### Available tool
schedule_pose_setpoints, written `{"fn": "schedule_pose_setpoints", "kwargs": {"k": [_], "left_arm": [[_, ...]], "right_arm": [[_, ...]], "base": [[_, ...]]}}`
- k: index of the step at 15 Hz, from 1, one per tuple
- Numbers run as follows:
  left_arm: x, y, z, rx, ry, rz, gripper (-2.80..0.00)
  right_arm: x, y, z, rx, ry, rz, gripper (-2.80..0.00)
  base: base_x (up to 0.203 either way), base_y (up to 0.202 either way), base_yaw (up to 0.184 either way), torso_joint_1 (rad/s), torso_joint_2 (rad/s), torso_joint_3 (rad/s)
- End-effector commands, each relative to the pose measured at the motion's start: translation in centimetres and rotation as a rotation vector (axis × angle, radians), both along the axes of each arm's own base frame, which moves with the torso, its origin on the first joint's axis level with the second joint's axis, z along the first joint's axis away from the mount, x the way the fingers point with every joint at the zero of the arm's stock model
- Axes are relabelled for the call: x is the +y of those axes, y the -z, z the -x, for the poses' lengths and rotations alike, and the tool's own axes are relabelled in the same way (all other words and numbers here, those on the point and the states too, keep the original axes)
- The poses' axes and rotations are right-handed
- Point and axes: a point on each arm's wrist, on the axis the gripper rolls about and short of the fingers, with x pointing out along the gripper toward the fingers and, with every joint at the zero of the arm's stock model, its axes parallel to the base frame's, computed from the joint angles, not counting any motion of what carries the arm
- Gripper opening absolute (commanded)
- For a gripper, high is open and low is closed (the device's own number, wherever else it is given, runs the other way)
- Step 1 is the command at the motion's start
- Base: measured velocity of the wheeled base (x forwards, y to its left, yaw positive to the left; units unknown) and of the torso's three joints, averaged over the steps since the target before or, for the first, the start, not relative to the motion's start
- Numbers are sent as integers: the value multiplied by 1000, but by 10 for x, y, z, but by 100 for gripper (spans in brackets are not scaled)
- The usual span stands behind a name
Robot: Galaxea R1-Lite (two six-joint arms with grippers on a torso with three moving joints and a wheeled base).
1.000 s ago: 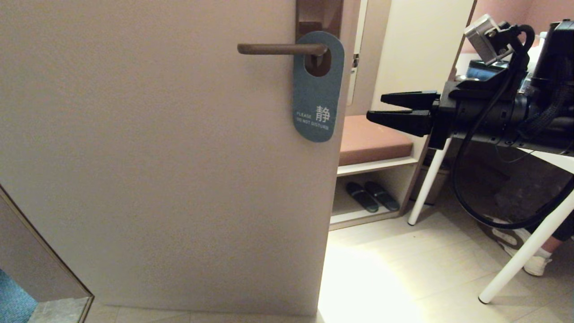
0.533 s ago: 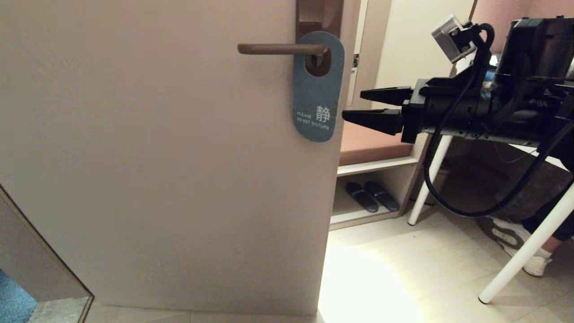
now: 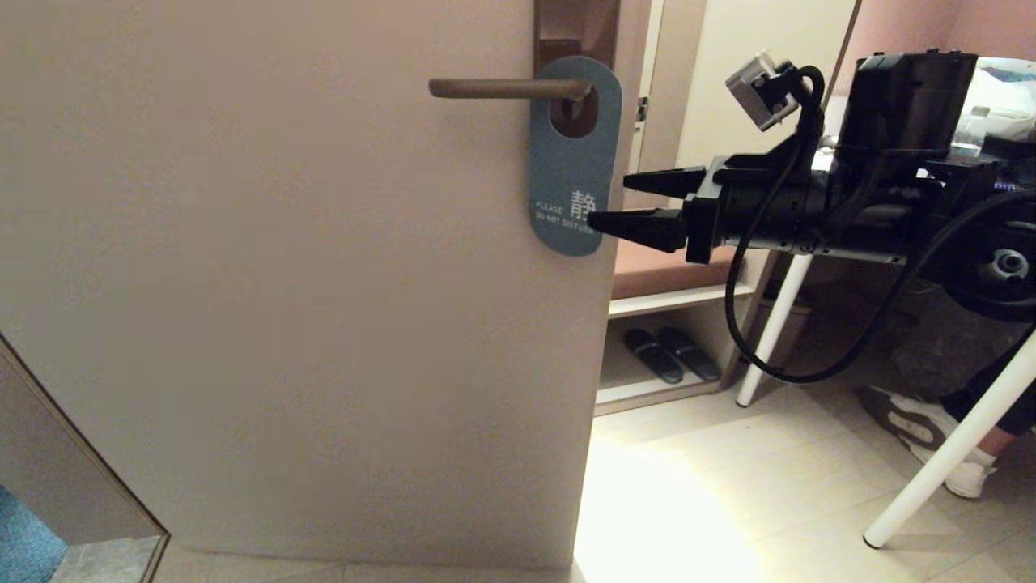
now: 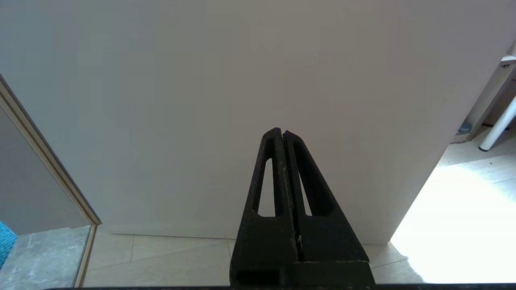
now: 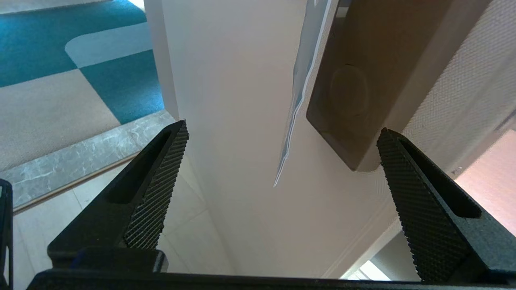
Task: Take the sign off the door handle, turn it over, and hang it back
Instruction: Take down the sign
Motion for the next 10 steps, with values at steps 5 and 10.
{"fn": "schedule_pose_setpoints", "kwargs": {"k": [5, 10], "left_arm": [[0, 0, 0, 0, 0, 0, -280], [0, 0, 0, 0, 0, 1, -280]], "right_arm": [[18, 3, -8, 35, 2, -22, 0], [32, 6, -9, 72, 22, -39, 0]], "base": [[0, 0, 0, 0, 0, 0], [0, 0, 0, 0, 0, 0]]}}
